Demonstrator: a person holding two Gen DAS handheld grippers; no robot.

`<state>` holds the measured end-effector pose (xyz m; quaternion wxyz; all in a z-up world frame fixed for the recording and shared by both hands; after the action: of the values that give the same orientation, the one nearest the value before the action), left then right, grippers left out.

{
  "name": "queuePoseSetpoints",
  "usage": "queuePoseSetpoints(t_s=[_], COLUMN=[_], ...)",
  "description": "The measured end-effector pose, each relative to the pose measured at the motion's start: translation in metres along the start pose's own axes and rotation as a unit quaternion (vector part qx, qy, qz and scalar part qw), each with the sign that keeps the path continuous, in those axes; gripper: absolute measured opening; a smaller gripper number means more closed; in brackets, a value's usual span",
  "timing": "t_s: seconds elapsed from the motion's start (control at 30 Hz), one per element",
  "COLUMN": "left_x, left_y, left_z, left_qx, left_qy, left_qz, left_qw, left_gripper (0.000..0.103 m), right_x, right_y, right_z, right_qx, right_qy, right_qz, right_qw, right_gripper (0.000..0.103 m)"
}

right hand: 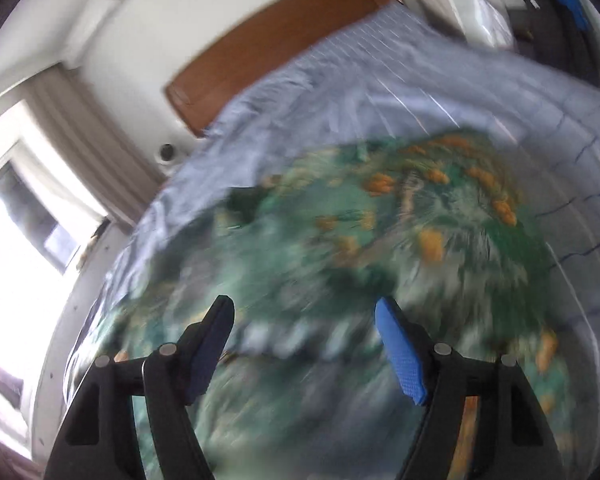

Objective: Fold large clothes
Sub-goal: 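Fold the held hem up over the jacket body with the right tool, then release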

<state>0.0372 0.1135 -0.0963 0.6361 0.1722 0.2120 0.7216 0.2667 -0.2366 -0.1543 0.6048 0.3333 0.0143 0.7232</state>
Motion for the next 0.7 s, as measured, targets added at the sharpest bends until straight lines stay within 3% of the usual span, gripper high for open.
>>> queuePoseSetpoints(t_s=[0.1, 0.17, 0.3, 0.4, 0.47, 0.53, 0.57, 0.6, 0.7], left_x=[0.030, 0.051, 0.113, 0.140, 0.145, 0.147, 0.146, 0.147, 0.141], left_y=[-0.027, -0.058, -0.124, -0.163, -0.194, -0.229, -0.236, -0.233, -0.226], left_z=[0.022, 0.031, 0.035, 0.034, 0.027, 0.007, 0.001, -0.001, -0.002], left_qx=[0.016, 0.038, 0.033, 0.008, 0.014, 0.072, 0.074, 0.050, 0.029], left_qy=[-0.006, -0.004, 0.033, 0.059, 0.052, 0.029, 0.032, 0.037, 0.011], left_qz=[-0.008, -0.026, 0.064, 0.102, 0.098, 0.105, 0.097, 0.101, 0.124], left_qw=[0.9998, 0.9989, 0.9969, 0.9930, 0.9938, 0.9914, 0.9920, 0.9930, 0.9918], left_gripper=[0.103, 0.103, 0.102, 0.103, 0.103, 0.103, 0.103, 0.103, 0.103], right_x=[0.024, 0.017, -0.011, -0.023, -0.033, -0.038, -0.039, -0.041, -0.056], right_y=[0.038, 0.079, 0.148, 0.181, 0.193, 0.196, 0.195, 0.197, 0.192], right_z=[-0.014, -0.027, -0.070, -0.108, -0.123, -0.115, -0.109, -0.104, -0.104], right_qx=[-0.025, -0.054, -0.104, -0.102, -0.101, -0.117, -0.135, -0.145, -0.136], right_qy=[0.060, 0.097, 0.166, 0.220, 0.220, 0.207, 0.199, 0.192, 0.178], right_qz=[0.003, -0.026, -0.126, -0.171, -0.190, -0.191, -0.194, -0.198, -0.209], right_qw=[0.998, 0.994, 0.972, 0.955, 0.951, 0.952, 0.951, 0.950, 0.952], right_gripper=[0.079, 0.083, 0.089, 0.089, 0.089, 0.089, 0.089, 0.089, 0.089])
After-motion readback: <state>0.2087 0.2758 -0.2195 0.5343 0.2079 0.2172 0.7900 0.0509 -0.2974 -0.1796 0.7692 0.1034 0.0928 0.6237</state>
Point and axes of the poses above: each gripper's, at about its wrist camera, not at the fingertips, and y roughly against the way its jaws point, x to its left, z to its top, the point moved 5 cm from there along -y, roughly the way its jaws point, and after that the axes turned 15 degrees about -x, right-handed, at the moved point
